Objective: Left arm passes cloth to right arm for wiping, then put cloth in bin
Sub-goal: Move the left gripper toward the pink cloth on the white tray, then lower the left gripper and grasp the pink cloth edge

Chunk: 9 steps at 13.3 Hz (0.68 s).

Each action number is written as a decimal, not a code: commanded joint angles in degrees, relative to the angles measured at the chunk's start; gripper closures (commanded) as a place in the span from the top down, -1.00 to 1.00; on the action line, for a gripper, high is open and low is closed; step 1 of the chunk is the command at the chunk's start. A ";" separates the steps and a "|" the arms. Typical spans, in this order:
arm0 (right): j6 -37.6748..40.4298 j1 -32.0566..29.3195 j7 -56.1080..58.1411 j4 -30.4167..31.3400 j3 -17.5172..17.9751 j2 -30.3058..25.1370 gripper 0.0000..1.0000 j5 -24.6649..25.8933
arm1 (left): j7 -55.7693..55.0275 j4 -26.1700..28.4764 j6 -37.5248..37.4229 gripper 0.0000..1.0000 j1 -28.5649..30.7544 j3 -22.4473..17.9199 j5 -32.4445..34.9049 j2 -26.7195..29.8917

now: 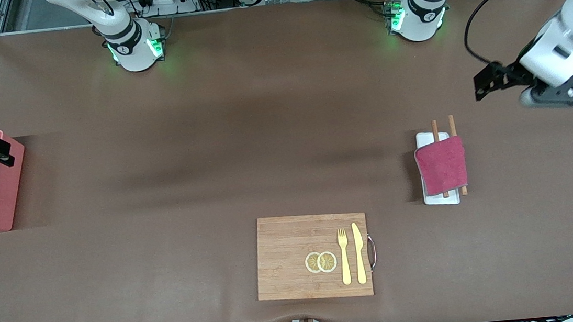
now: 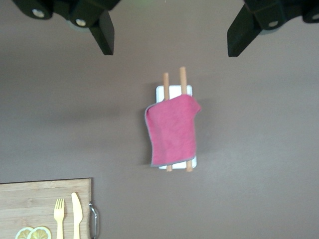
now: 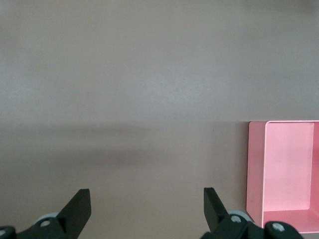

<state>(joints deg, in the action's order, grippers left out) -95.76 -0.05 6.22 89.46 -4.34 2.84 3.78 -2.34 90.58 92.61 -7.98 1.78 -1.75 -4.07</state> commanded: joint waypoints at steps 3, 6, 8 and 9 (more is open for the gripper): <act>0.66 -0.57 -0.77 -0.96 0.56 0.41 1.00 0.88 | 0.13 -1.37 6.25 1.00 -1.16 4.19 -0.53 -8.39; 0.66 -0.57 -0.68 -0.87 0.47 0.41 1.00 0.88 | 0.84 -1.37 10.03 1.00 -2.38 7.61 0.26 -13.59; 0.66 -0.57 -0.68 -0.69 0.47 0.50 1.00 0.88 | 3.46 -1.37 12.75 1.00 -4.32 7.62 3.58 -16.75; 0.66 -0.57 -0.68 -0.78 0.47 0.41 1.00 0.88 | 5.48 -1.37 13.46 1.00 -4.67 7.62 5.51 -17.98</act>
<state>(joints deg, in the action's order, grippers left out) -95.69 -0.10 6.22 89.48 -4.36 2.91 3.78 0.02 90.56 104.96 -11.80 9.42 0.47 -19.65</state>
